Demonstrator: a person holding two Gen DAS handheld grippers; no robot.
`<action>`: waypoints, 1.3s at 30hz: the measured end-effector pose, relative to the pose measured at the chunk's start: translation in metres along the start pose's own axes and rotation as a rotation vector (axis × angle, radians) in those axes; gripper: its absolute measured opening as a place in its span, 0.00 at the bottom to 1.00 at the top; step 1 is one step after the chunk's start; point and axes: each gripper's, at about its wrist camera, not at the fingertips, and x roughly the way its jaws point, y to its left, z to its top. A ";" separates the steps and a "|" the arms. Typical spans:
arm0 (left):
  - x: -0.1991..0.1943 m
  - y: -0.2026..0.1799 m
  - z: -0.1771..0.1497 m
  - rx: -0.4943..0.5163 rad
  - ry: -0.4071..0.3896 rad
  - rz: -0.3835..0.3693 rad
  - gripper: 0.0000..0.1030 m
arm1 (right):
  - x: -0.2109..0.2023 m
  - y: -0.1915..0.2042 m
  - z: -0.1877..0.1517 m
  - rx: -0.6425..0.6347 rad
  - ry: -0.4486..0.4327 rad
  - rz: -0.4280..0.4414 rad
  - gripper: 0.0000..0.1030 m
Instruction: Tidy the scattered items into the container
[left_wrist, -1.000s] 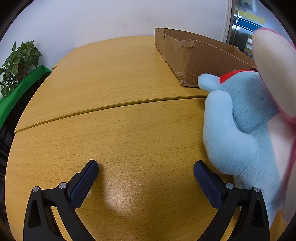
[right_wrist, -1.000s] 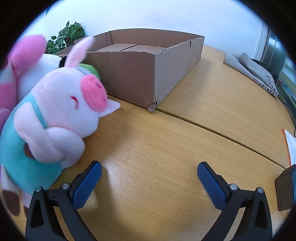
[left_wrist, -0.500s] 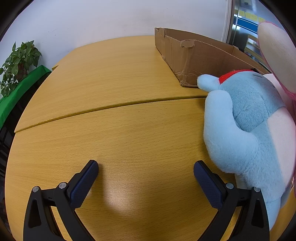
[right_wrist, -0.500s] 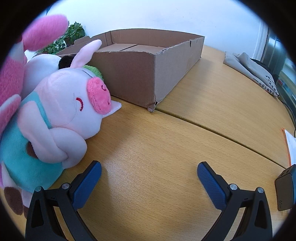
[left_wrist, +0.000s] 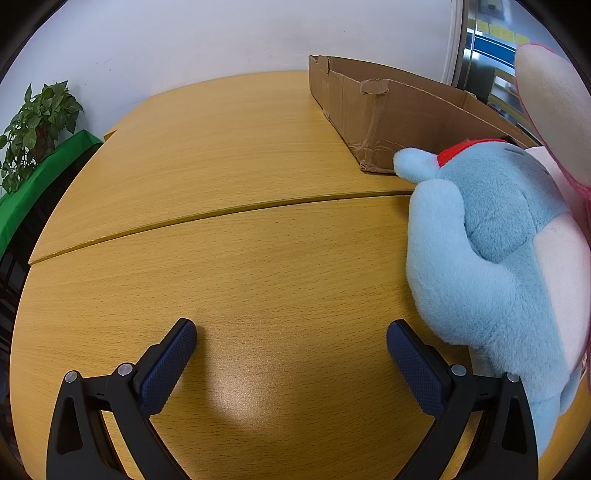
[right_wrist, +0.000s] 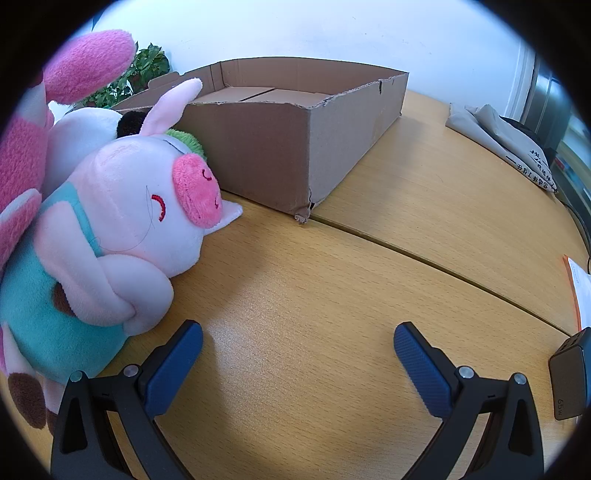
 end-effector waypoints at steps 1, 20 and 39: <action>0.000 0.000 0.000 0.000 0.000 0.000 1.00 | 0.000 0.000 0.000 -0.001 0.000 0.000 1.00; -0.015 0.003 -0.020 -0.048 -0.002 0.036 1.00 | 0.000 -0.004 0.000 0.000 0.000 -0.001 1.00; -0.028 0.009 -0.040 -0.095 0.001 0.070 1.00 | 0.002 -0.007 0.002 0.001 0.000 -0.001 1.00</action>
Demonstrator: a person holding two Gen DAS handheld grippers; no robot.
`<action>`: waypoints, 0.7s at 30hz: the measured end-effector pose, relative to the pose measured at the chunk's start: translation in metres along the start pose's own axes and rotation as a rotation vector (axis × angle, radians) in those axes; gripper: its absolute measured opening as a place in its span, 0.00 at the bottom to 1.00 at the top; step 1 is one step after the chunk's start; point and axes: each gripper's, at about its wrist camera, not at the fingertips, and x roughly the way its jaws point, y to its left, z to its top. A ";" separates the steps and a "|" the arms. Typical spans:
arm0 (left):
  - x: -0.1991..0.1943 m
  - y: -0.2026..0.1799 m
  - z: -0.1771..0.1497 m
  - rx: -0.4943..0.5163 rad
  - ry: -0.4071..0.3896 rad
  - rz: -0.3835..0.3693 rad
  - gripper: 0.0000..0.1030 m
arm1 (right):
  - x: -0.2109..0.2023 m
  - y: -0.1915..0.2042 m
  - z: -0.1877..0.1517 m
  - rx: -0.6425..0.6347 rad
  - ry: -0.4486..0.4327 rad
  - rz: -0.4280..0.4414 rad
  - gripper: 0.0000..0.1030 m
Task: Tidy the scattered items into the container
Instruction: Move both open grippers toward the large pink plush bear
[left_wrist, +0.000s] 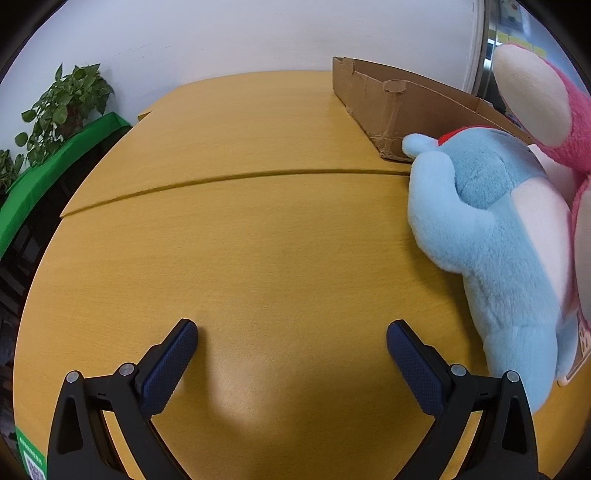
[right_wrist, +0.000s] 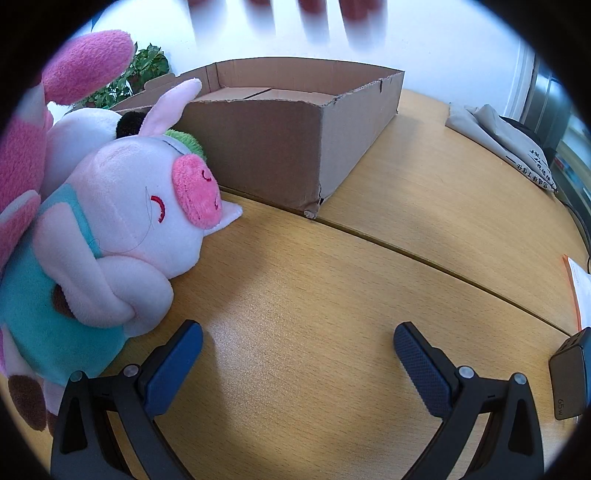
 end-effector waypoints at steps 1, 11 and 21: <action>-0.003 0.001 -0.003 -0.010 0.003 0.006 1.00 | 0.000 0.000 0.000 0.000 0.000 0.000 1.00; -0.082 -0.024 -0.011 -0.102 -0.154 0.019 1.00 | 0.000 0.000 0.001 0.000 0.000 0.000 1.00; -0.121 -0.088 -0.020 -0.164 -0.193 0.142 1.00 | 0.001 0.001 0.001 0.001 0.000 -0.002 1.00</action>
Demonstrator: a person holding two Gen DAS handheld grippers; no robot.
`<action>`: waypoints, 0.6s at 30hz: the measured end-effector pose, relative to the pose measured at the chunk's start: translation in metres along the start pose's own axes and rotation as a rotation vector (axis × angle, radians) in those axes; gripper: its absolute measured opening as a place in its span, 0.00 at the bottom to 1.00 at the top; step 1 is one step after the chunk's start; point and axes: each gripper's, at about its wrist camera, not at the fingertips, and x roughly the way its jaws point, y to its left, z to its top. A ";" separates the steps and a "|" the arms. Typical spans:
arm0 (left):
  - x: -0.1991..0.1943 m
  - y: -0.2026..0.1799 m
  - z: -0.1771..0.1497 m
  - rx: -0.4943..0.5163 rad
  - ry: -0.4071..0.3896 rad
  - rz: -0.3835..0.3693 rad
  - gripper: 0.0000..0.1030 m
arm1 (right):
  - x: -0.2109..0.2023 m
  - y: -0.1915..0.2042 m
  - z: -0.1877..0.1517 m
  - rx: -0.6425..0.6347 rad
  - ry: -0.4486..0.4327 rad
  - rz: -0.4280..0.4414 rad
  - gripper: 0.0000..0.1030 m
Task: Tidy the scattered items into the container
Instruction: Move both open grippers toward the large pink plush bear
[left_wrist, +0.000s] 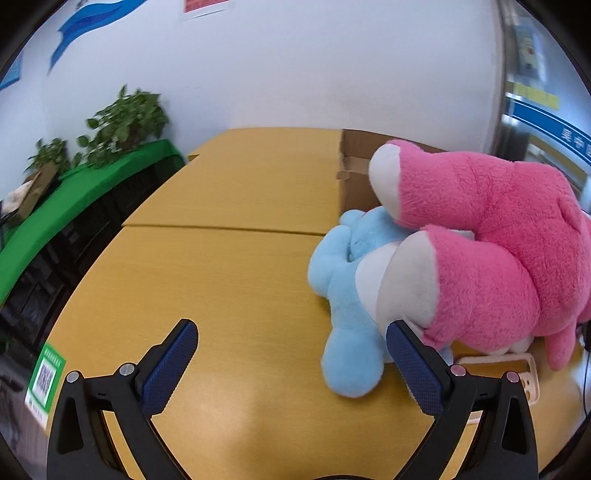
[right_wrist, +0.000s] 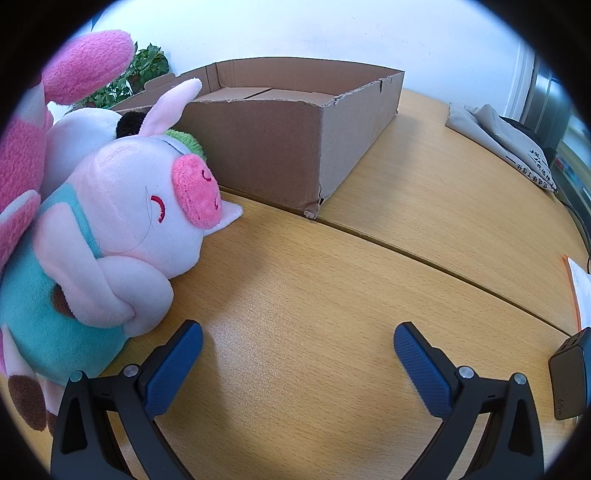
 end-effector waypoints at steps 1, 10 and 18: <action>-0.003 -0.002 -0.003 -0.020 0.007 0.015 1.00 | 0.000 0.001 0.000 0.000 0.000 0.000 1.00; -0.040 -0.010 -0.007 -0.017 -0.035 0.003 1.00 | -0.040 0.017 -0.038 0.066 0.013 -0.139 0.99; -0.071 -0.028 0.002 -0.039 -0.076 -0.037 1.00 | -0.167 0.087 -0.064 0.225 -0.158 -0.253 0.99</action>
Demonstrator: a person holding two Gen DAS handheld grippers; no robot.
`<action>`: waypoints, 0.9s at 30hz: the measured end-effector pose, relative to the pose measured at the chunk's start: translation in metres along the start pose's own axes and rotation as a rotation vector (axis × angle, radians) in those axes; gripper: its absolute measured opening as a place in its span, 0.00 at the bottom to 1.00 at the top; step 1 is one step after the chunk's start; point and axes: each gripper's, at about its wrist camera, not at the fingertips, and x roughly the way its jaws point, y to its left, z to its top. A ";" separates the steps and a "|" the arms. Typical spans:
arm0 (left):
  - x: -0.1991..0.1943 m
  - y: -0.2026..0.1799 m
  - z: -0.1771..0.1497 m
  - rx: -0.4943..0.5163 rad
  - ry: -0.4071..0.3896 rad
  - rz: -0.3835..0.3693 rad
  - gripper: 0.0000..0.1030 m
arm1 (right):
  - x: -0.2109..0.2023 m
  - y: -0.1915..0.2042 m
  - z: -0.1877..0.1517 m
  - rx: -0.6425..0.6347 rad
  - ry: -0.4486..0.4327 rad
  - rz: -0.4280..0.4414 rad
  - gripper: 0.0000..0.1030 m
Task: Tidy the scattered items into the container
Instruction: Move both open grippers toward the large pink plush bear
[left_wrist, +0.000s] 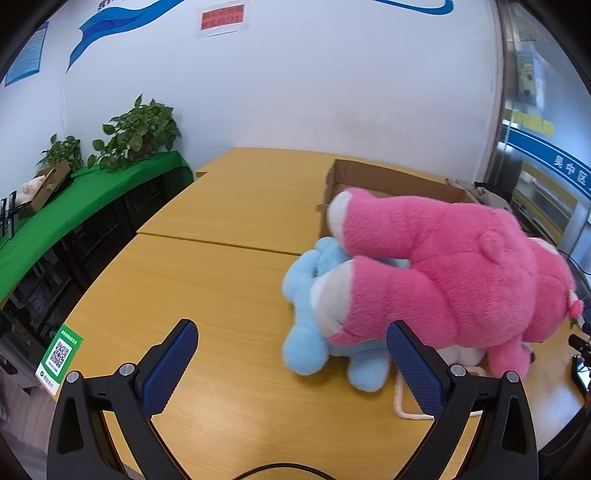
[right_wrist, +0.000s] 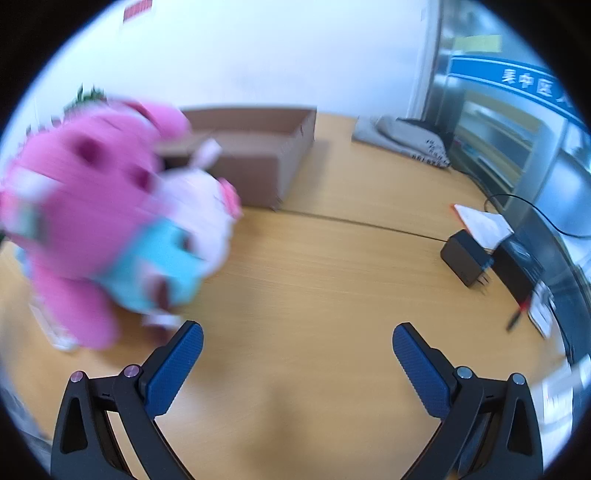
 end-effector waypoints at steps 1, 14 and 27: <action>-0.005 -0.006 0.000 0.005 -0.002 -0.014 1.00 | -0.016 0.010 0.002 0.012 -0.026 0.003 0.99; -0.036 -0.077 -0.003 0.134 -0.022 -0.131 1.00 | -0.075 0.119 0.034 0.065 -0.059 0.075 0.99; -0.031 -0.097 -0.004 0.145 0.025 -0.141 1.00 | -0.074 0.124 0.029 0.069 -0.070 0.026 0.99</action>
